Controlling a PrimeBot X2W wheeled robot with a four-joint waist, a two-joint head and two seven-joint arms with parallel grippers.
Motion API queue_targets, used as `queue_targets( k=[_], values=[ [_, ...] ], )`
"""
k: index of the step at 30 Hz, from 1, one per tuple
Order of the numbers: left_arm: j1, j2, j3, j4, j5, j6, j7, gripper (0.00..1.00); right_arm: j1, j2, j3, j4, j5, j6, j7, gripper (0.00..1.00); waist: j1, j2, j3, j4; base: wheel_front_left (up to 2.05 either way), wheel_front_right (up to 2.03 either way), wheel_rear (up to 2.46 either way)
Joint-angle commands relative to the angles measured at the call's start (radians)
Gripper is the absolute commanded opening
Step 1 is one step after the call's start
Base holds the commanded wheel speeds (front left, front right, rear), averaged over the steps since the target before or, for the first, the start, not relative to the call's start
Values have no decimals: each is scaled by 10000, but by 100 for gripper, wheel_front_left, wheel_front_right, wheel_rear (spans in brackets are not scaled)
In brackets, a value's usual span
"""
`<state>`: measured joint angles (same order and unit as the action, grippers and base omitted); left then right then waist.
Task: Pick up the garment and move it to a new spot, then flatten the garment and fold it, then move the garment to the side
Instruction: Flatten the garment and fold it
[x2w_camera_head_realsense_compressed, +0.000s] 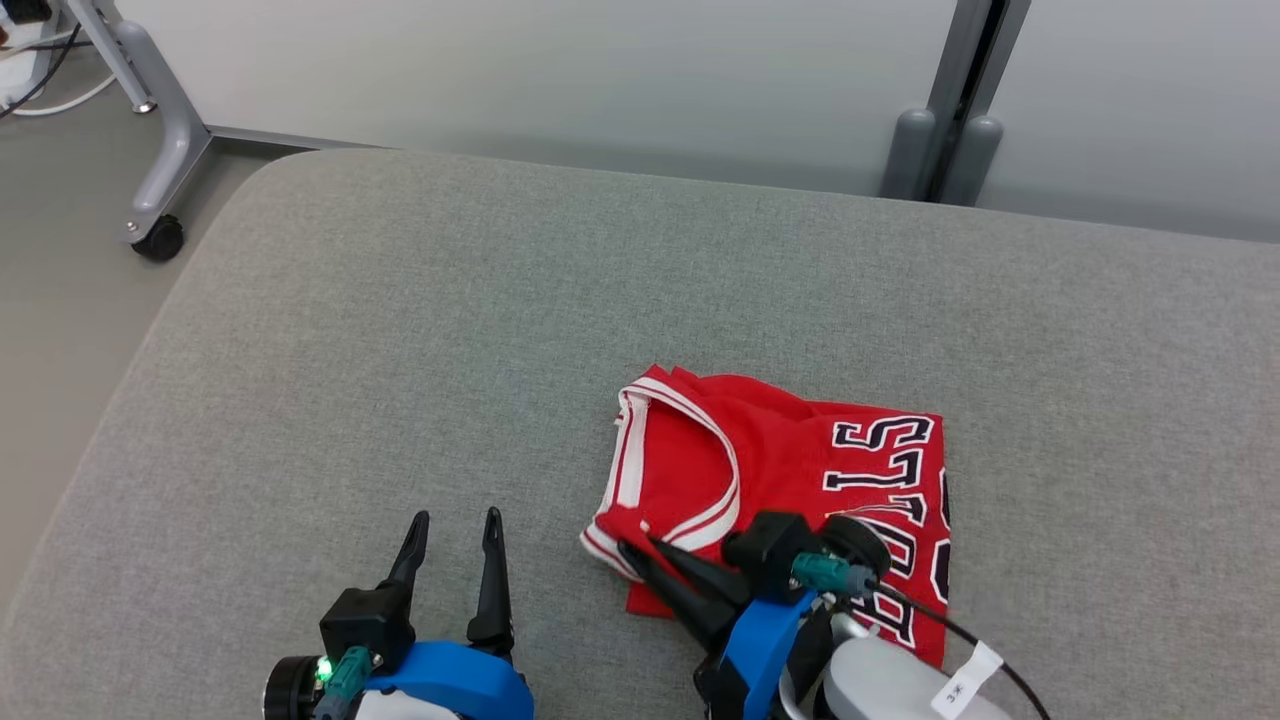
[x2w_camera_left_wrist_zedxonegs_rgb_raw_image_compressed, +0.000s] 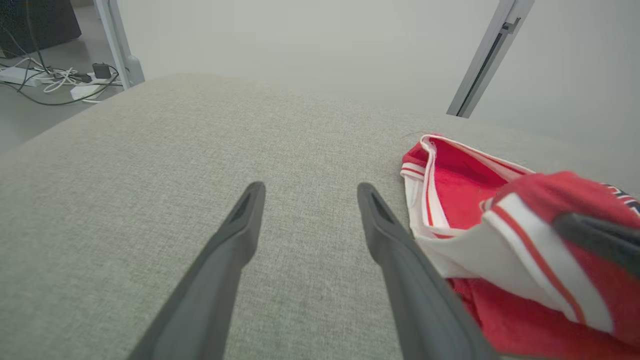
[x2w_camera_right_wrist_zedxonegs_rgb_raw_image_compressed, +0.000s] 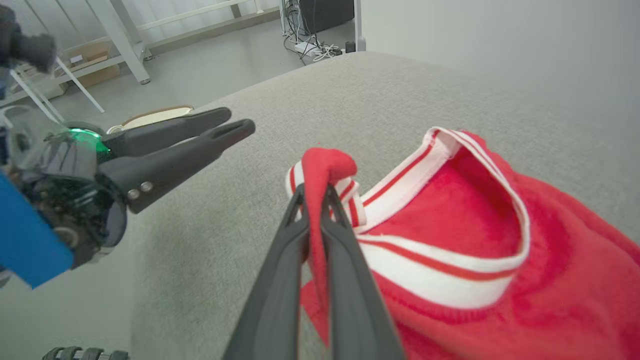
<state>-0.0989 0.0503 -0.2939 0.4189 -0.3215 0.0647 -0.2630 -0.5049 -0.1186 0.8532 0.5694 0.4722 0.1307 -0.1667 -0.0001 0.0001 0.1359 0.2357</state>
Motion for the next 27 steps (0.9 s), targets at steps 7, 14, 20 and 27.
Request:
queue_targets(
  k=[7,14,20,27],
  values=[
    [95,0,191,37,128,-68,-25,100,236,-510,2076,-821,1073,0,455,100,1,-1,-174,-155,0,0,0],
    [74,2,439,57,327,-95,-24,100,-117,-812,1521,-546,1307,0,-541,100,1,-1,-388,-684,0,0,0],
    [47,3,762,11,742,-204,-24,100,361,-504,-1359,485,170,0,-965,100,1,-1,-648,-1283,0,0,0],
    [332,3,1079,-138,1380,-263,-24,100,1682,60,-4854,169,-1705,0,-988,100,1,-1,-946,-1998,0,0,0]
  ],
)
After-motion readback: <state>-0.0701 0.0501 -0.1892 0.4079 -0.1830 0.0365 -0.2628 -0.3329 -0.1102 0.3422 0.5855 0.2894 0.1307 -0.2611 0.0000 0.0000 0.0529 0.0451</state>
